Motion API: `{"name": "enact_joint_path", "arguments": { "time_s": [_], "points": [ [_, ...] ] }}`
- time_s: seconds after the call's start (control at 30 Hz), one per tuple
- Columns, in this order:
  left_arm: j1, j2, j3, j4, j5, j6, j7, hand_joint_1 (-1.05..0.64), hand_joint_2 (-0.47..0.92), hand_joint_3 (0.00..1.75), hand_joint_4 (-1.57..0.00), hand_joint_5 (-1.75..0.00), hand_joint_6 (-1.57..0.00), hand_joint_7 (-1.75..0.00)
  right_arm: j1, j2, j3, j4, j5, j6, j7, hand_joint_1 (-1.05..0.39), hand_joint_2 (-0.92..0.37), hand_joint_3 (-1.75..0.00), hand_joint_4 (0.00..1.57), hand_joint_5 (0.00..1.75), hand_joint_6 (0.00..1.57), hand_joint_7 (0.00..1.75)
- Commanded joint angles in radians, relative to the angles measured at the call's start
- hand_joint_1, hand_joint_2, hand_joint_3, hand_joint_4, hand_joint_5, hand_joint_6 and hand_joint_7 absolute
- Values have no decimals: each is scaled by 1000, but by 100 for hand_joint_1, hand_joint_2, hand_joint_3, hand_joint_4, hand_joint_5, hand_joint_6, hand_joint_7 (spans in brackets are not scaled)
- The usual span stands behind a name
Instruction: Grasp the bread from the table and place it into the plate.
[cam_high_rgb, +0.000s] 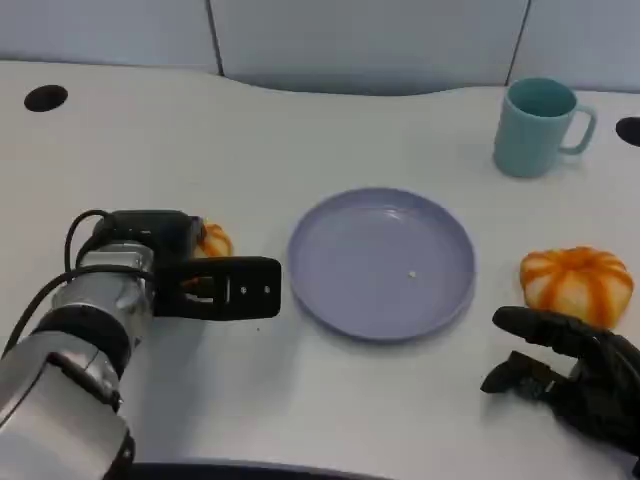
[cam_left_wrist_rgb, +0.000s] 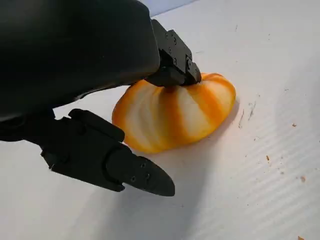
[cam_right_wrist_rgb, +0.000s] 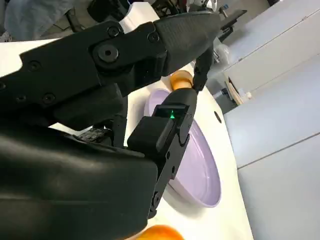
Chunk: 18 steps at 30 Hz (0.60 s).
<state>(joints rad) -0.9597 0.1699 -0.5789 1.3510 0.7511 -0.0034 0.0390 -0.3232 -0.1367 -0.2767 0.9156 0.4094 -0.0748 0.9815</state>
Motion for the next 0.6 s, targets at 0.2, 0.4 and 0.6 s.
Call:
{"name": "enact_joint_path", "arguments": {
  "time_s": [0.2,0.4,0.6],
  "points": [
    [34,20,-6,15,2,-14,48,-22,92,2,-69,-60,-79,-3,29,-17,-3,-4,-3,24,-12,-41,-92,-10,53,116,94,1],
    [44,13,-4,17,-2,-12,74,-31,92,4,-77,-85,-101,-9,35,-20,-1,-15,-4,30,-11,-41,-92,-11,53,116,93,1],
    [36,4,-2,20,-8,9,45,-34,90,3,-68,-101,-101,-1,42,-22,1,-27,-4,33,-5,-42,-92,-11,52,115,93,1]
  ]
}}
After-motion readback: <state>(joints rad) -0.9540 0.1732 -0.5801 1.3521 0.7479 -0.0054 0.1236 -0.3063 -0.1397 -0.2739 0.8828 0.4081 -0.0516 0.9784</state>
